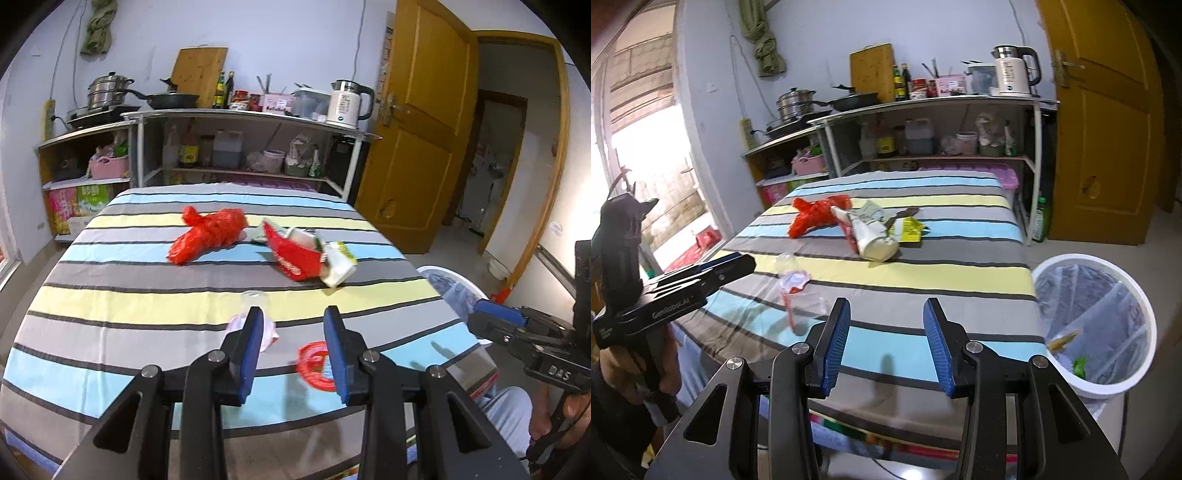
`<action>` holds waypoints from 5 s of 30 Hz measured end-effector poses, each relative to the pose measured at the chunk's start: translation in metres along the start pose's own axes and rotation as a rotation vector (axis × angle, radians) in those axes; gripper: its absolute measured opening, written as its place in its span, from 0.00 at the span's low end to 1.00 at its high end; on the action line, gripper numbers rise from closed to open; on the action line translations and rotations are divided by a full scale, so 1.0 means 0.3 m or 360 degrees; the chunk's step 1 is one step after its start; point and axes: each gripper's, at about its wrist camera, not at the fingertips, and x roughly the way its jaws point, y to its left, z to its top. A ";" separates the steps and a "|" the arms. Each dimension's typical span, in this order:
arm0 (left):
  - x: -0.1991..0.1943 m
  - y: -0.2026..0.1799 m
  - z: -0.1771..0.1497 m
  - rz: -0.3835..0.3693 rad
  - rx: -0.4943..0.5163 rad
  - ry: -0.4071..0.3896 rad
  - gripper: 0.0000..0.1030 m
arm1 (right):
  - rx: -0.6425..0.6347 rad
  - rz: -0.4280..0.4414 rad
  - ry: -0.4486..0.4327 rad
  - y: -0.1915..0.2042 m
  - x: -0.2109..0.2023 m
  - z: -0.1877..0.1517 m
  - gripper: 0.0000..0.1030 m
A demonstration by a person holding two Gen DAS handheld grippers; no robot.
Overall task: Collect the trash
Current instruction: 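Return to the table and grasp the clear plastic cup with the left tool, then grasp the white paper bag with the right tool while the left tool holds the cup, then carry the cup and paper bag toward the wastebasket with both tools, then open both tools over the wastebasket to drop the cup and paper bag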
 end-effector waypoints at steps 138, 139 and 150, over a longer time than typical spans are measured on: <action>0.566 -0.827 0.104 -0.0677 0.0400 0.0428 0.29 | 0.0564 -0.0577 0.0211 -0.759 -0.027 -0.126 0.46; 0.576 -0.827 0.105 -0.0673 0.0397 0.0436 0.29 | 0.0566 -0.0581 0.0215 -0.762 -0.025 -0.127 0.46; 0.569 -0.812 0.111 -0.0688 0.0362 0.0428 0.42 | 0.0543 -0.0584 0.0174 -0.740 -0.067 -0.117 0.46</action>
